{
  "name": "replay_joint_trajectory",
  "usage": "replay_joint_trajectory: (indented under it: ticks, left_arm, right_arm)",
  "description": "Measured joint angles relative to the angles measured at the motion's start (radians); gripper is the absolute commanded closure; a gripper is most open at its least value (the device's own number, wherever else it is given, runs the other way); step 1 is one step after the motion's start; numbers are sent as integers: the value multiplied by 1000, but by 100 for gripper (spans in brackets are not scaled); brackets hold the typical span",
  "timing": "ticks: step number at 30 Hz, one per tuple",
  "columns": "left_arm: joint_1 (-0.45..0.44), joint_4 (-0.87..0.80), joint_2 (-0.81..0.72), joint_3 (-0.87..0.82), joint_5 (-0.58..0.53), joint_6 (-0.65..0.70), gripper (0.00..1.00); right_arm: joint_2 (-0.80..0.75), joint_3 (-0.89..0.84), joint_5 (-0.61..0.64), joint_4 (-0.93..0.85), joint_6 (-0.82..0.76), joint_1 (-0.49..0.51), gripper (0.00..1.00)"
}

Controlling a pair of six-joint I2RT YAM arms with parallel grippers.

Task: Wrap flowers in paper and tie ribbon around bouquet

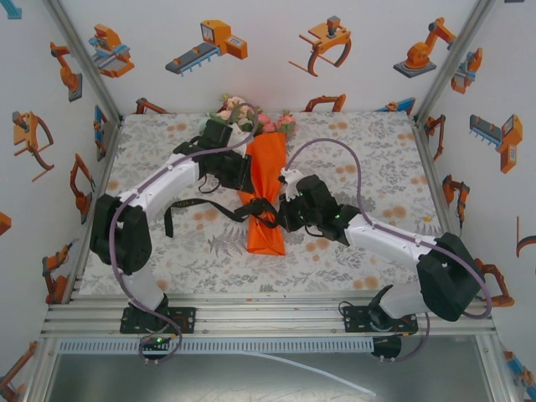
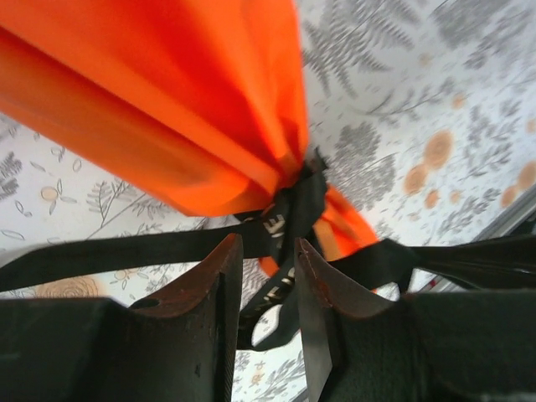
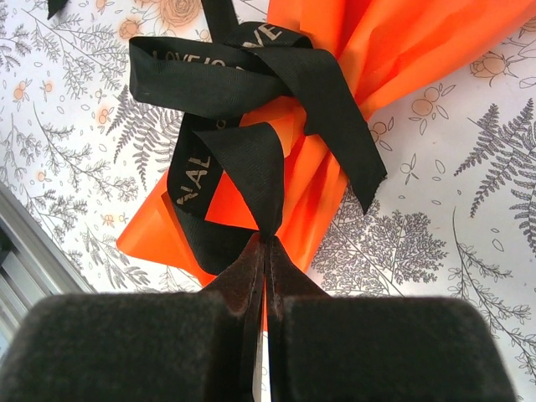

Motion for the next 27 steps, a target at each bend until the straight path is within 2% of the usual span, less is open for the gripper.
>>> replay_joint_trajectory:
  ticks: [3, 6, 12, 17, 19, 22, 27]
  left_arm:
    - [1, -22, 35, -2, 0, -6, 57]
    - [2, 10, 36, -28, 57, -36, 56]
    - [-10, 129, 35, -162, 163, -136, 72]
    - [-11, 184, 34, -217, 182, -190, 75]
    - [-11, 195, 23, -217, 183, -197, 72]
    - [-11, 196, -5, -214, 179, -191, 62]
    - [-11, 163, -27, -182, 119, -158, 61]
  right_arm:
    - [0, 0, -2, 0, -10, 0, 100]
    - [0, 0, -6, 0, -13, 0, 100]
    - [4, -20, -12, 26, -13, 16, 100]
    - [15, -82, -28, 51, -18, 93, 100]
    - [23, -98, -34, 58, -18, 123, 100]
    - [33, -120, -34, 84, -18, 142, 100]
    - [60, -132, -33, 107, -18, 159, 100]
